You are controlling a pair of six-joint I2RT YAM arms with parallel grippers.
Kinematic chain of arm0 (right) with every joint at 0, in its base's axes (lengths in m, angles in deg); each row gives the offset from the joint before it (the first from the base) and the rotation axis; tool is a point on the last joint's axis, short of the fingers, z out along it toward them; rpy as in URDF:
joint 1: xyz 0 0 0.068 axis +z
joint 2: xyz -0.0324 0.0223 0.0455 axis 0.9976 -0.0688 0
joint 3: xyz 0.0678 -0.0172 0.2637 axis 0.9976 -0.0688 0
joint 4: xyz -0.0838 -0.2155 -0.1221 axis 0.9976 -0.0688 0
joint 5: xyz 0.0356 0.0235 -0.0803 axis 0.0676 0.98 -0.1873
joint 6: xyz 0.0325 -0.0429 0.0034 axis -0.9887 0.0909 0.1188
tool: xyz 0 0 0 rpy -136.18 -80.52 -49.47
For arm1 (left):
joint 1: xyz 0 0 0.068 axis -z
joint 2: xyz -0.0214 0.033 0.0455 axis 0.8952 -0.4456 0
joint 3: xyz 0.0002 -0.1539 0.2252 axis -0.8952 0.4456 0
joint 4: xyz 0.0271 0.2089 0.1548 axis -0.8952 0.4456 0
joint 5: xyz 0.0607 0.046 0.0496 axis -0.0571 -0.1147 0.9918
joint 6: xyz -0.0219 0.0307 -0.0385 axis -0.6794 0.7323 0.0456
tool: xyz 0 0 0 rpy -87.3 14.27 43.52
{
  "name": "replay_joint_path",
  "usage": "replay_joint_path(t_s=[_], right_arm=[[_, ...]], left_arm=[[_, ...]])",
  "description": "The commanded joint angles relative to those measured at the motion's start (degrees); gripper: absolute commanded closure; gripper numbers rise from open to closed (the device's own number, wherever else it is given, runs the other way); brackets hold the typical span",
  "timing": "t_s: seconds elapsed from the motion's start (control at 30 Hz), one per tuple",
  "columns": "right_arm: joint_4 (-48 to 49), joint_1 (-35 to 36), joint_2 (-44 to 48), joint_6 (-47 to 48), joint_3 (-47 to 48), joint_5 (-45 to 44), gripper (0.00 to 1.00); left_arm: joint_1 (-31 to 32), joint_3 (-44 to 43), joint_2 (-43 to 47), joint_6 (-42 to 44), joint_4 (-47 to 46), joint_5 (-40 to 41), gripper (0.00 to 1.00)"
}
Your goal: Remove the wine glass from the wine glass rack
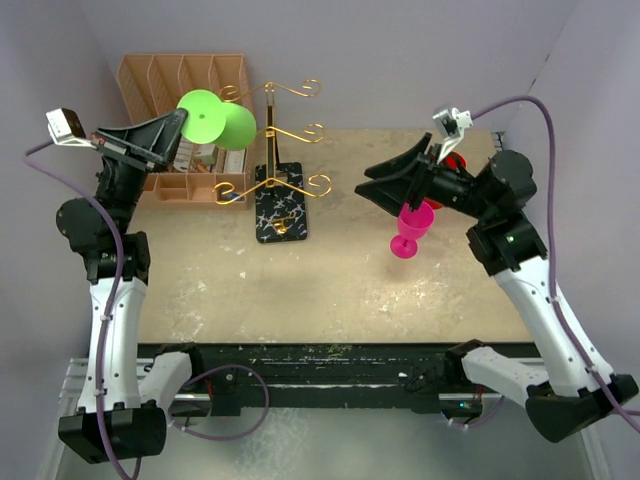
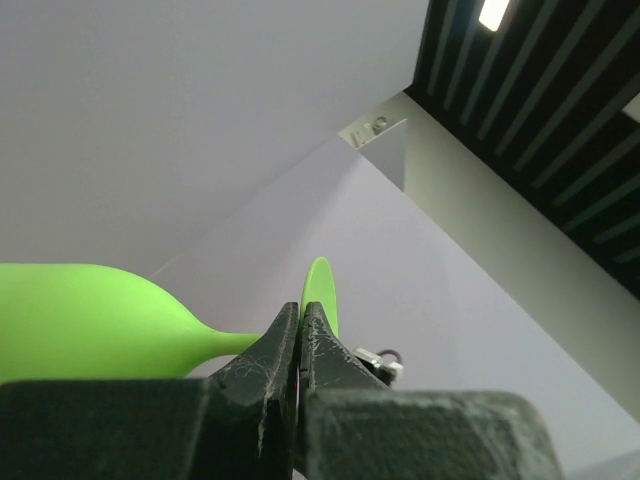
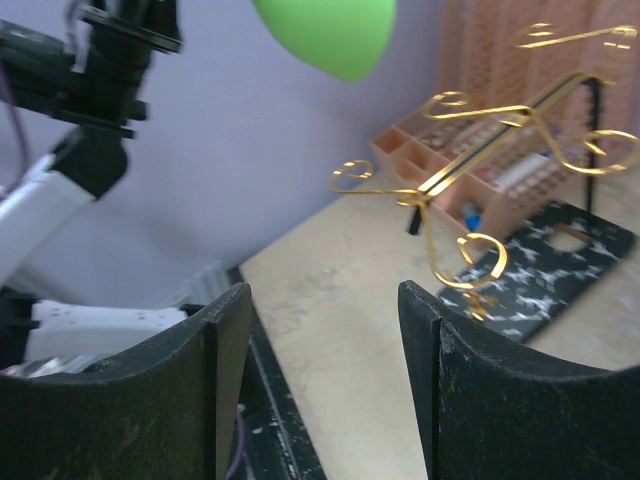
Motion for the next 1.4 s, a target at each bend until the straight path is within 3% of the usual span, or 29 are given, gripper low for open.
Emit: replay_joint_path(t_s=[0.0,0.23,0.4,1.03,1.37], right_arm=[[21.17,-0.12,-4.32,-10.14,0.44,13.7,0.37],[48.04,0.47,-17.27,-26.57,3.78,23.72,0.33],[63.74,2.05,-24.62,-37.18,9.18,24.53,0.32],[70.64,12.37,-38.74,-39.72,27.08,23.65,0.32],[75.26,13.92,-42.83,-43.53,30.48,22.5,0.33]], left_arm=[[0.04,0.46,4.34,-11.67,-10.58,-1.77,1.0],[0.3,-3.1,9.12,-12.66,-10.51,-2.95,1.0],[0.3,-2.86,12.14,-13.25,-10.57,-1.87,1.0],[0.3,2.55,16.07,-16.37,-11.09,-0.92,1.0],[0.31,2.88,16.97,-17.32,-11.46,-1.1,1.0]])
